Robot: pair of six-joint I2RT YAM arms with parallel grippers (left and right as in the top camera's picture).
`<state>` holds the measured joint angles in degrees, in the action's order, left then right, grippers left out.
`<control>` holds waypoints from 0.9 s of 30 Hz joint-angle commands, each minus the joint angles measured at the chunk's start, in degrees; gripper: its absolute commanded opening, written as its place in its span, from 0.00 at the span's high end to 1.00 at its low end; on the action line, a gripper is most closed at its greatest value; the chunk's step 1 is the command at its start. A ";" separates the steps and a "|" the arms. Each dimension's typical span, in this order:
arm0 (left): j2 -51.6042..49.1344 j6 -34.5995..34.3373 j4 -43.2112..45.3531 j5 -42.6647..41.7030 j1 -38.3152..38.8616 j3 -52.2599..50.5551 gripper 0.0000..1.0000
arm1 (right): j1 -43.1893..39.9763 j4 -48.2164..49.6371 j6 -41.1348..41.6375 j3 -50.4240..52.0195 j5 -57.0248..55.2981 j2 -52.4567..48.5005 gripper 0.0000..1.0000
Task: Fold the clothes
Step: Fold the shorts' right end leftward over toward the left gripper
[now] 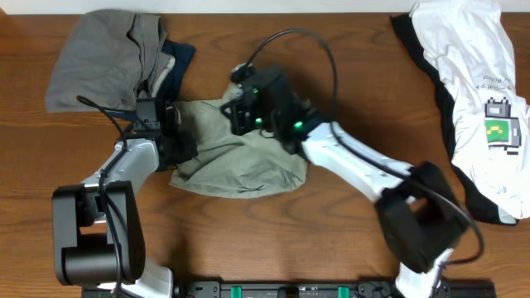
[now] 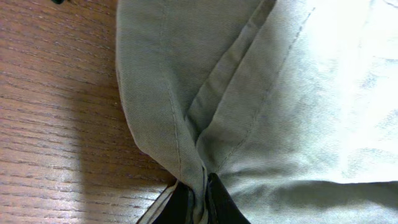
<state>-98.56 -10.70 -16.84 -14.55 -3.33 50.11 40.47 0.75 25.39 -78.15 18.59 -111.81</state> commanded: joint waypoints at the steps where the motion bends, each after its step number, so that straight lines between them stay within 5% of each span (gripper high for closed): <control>1: 1.14 -0.55 -0.20 0.17 -0.09 -0.50 0.94 | 3.23 5.62 4.28 -1.11 -1.18 -1.84 0.99; 8: 1.14 -0.52 -0.15 0.20 -0.09 -0.50 0.94 | 8.66 12.00 6.51 -1.22 -7.39 -3.30 0.99; 10: 1.14 -0.52 -0.11 0.20 -0.09 -0.50 0.94 | 9.66 12.02 6.16 -1.25 -8.59 -3.30 0.76; 13: 1.14 -0.52 -0.02 0.20 -0.09 -0.50 0.94 | 10.01 11.80 4.92 -1.88 -7.91 -3.04 0.30; 15: 1.14 -0.52 0.00 0.22 -0.09 -0.50 0.94 | 9.64 10.67 3.91 -2.58 -6.97 -2.23 0.13; 19: 1.14 -0.50 0.02 0.24 -0.09 -0.50 0.94 | 7.96 4.70 0.90 -4.57 -6.99 1.31 0.01; 27: 2.45 -0.52 -0.57 1.25 -1.75 0.90 0.94 | 1.66 -11.78 -5.16 -6.45 -9.38 8.81 0.01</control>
<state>-98.45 -10.70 -16.67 -14.24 -3.68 50.13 44.51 -8.86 23.75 -83.00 10.74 -106.28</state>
